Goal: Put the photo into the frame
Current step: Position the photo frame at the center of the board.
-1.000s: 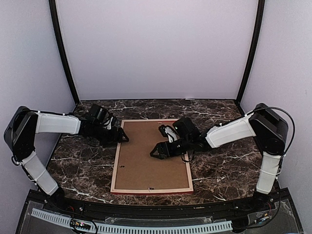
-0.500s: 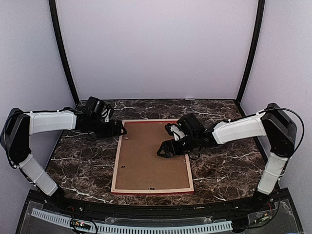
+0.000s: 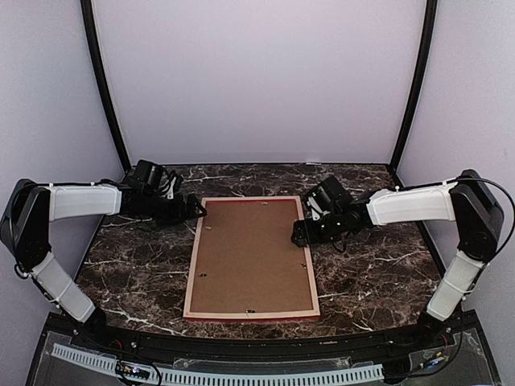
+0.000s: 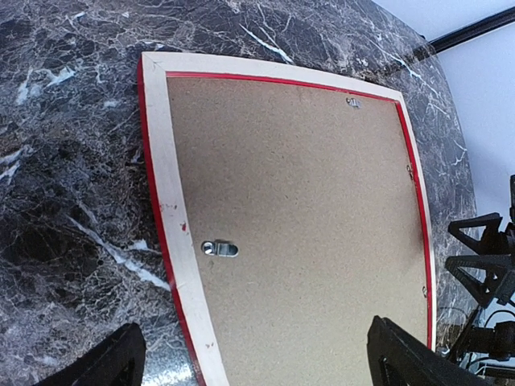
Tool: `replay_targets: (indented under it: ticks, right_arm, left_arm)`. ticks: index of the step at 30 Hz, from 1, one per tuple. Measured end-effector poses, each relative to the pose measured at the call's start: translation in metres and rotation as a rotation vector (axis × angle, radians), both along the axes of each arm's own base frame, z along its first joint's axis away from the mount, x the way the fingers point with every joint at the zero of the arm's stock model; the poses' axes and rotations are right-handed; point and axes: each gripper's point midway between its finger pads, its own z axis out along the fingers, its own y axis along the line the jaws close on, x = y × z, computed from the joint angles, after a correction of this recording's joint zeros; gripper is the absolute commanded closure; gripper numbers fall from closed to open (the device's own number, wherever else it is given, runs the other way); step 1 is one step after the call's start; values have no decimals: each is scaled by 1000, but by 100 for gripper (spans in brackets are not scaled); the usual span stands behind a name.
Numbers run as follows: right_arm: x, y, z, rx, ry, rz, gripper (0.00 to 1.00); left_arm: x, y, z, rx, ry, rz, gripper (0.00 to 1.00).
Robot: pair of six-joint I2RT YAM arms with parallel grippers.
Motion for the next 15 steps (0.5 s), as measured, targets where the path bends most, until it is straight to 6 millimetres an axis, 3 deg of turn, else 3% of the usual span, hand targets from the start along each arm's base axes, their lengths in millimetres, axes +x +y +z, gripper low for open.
replay_targets:
  ticks: [8,15]
  right_arm:
    - [1,-10,-41,-94,67,-18,27]
    - [3,-10,-44,-95,71,-28,55]
  left_arm:
    - [-1,-2,0,-8,5,-9,6]
    - [1,2,-11,34,6,-11,9]
